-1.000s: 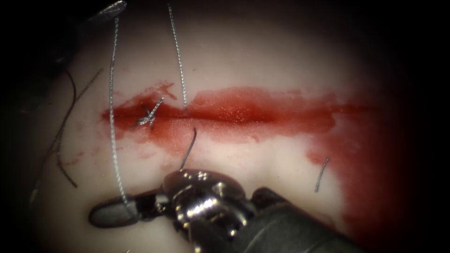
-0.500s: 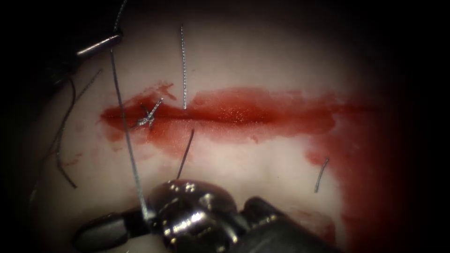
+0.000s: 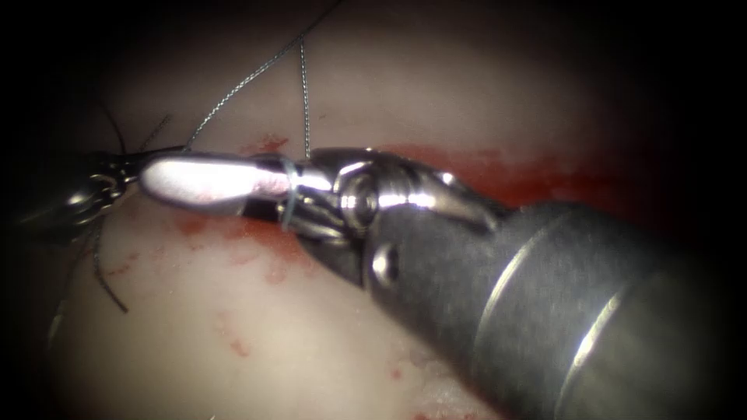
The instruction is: Wound Closure
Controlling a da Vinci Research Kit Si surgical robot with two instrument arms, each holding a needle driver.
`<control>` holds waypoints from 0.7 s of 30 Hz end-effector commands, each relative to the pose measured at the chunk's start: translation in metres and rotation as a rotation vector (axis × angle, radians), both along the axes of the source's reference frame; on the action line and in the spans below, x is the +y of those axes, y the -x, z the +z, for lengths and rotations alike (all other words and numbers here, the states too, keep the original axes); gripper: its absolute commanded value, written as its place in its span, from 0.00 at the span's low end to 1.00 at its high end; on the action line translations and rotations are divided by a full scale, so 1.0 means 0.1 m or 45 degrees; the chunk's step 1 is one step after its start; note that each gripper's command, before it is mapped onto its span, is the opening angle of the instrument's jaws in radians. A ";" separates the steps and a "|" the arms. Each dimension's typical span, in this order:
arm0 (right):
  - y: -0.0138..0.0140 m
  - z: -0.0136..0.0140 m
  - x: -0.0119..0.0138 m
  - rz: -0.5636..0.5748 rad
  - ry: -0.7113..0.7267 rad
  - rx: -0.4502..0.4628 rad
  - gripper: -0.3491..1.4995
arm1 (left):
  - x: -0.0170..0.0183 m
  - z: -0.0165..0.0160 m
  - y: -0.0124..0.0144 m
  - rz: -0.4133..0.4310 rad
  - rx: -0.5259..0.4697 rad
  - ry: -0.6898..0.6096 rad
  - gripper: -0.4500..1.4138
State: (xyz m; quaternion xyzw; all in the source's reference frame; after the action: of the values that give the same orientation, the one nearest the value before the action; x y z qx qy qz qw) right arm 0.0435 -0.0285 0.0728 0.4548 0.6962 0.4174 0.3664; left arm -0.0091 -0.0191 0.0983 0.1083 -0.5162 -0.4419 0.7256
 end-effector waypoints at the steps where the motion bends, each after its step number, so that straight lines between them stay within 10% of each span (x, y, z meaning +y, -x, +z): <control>1: -0.009 0.003 0.011 0.025 0.050 -0.062 0.00 | 0.013 -0.005 0.005 -0.008 -0.008 -0.001 0.00; 21: 0.011 0.046 0.029 0.287 0.356 -1.138 0.00 | 0.014 -0.042 0.000 -0.093 -0.121 -0.090 0.00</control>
State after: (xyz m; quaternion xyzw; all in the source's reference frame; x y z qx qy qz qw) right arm 0.0416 -0.0266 0.0771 0.0987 0.5644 0.5124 0.6397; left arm -0.0086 -0.0187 0.0944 0.1375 -0.5352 -0.4821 0.6799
